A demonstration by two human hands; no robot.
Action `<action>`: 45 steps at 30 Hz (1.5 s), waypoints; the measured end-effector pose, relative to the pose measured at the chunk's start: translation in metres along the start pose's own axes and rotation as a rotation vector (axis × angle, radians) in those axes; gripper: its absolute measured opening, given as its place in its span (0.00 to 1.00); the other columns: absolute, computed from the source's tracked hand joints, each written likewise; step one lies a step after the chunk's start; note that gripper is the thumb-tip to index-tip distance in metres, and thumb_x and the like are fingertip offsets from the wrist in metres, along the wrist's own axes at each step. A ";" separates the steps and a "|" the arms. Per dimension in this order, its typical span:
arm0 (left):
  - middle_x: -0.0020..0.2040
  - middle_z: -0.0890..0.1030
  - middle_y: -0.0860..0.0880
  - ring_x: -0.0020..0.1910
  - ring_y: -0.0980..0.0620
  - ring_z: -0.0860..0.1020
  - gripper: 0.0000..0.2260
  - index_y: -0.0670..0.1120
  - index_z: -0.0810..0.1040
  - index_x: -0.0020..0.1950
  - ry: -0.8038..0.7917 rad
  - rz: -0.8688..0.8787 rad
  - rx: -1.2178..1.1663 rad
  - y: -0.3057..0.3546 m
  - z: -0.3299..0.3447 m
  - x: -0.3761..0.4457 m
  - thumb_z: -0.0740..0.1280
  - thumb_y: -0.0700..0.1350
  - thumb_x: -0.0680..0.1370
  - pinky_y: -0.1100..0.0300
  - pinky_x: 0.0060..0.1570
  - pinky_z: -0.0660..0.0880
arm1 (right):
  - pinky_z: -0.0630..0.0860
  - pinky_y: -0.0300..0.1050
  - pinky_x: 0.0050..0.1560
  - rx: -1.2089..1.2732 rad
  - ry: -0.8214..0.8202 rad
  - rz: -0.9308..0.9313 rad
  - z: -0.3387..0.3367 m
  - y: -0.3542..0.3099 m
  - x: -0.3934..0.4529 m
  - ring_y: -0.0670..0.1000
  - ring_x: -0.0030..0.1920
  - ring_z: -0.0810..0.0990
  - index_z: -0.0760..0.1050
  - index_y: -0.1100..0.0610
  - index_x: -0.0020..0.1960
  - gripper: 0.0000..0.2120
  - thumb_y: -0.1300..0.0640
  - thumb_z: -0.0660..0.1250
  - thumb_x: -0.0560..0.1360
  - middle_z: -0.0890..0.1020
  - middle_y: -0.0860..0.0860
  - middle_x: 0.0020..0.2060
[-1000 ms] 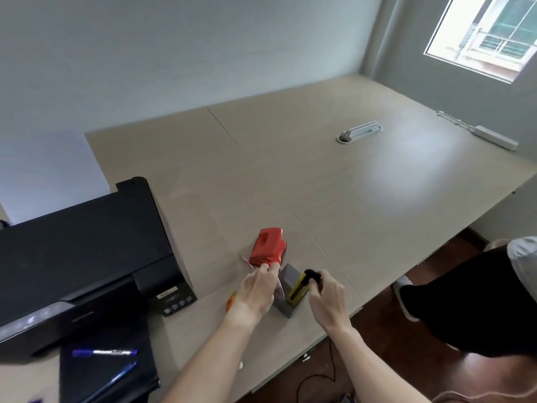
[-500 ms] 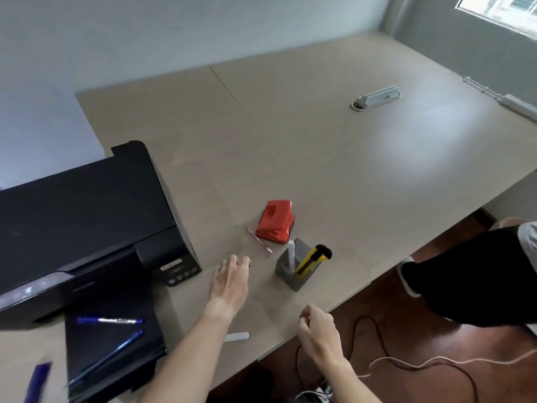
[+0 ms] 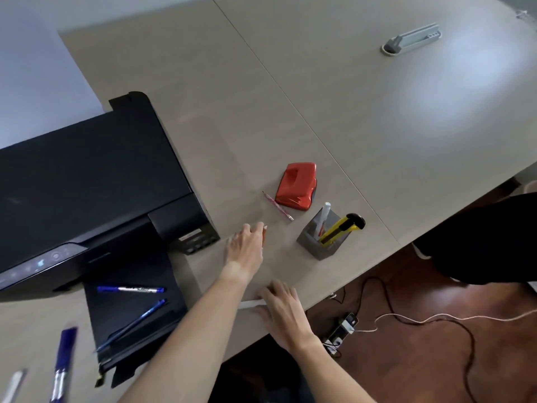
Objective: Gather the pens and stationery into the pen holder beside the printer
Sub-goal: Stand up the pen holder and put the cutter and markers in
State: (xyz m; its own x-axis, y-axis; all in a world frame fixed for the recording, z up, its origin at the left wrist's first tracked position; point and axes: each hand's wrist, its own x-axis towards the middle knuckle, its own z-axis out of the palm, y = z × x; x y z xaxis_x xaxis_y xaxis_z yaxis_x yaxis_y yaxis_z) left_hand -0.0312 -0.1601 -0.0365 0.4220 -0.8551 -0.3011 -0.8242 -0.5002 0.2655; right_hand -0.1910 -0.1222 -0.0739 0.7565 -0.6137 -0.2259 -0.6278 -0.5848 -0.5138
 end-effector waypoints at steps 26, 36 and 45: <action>0.50 0.75 0.45 0.50 0.42 0.79 0.17 0.46 0.75 0.59 -0.006 -0.031 -0.234 -0.046 -0.036 -0.039 0.67 0.44 0.70 0.52 0.47 0.78 | 0.68 0.43 0.46 -0.037 0.361 -0.051 -0.086 0.057 -0.035 0.48 0.41 0.72 0.70 0.52 0.50 0.09 0.50 0.53 0.80 0.75 0.47 0.42; 0.45 0.80 0.52 0.44 0.54 0.78 0.10 0.49 0.78 0.48 0.135 0.158 -0.496 0.030 -0.096 -0.019 0.69 0.45 0.67 0.71 0.40 0.70 | 0.69 0.44 0.47 -0.108 0.626 -0.022 -0.214 0.099 -0.031 0.51 0.41 0.74 0.73 0.52 0.50 0.09 0.50 0.55 0.79 0.76 0.48 0.41; 0.51 0.79 0.49 0.47 0.55 0.78 0.13 0.47 0.82 0.51 0.084 0.313 -0.424 0.073 -0.077 -0.016 0.70 0.45 0.67 0.74 0.47 0.70 | 0.69 0.41 0.51 -0.071 0.430 -0.022 -0.212 0.079 -0.006 0.45 0.45 0.74 0.73 0.52 0.52 0.03 0.56 0.63 0.78 0.71 0.39 0.41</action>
State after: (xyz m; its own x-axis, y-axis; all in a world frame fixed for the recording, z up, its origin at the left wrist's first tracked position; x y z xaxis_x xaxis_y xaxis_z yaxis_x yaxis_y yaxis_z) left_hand -0.0690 -0.1939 0.0582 0.2241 -0.9714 -0.0784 -0.6976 -0.2160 0.6831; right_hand -0.2837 -0.2775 0.0621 0.6339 -0.7572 0.1575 -0.6349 -0.6258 -0.4530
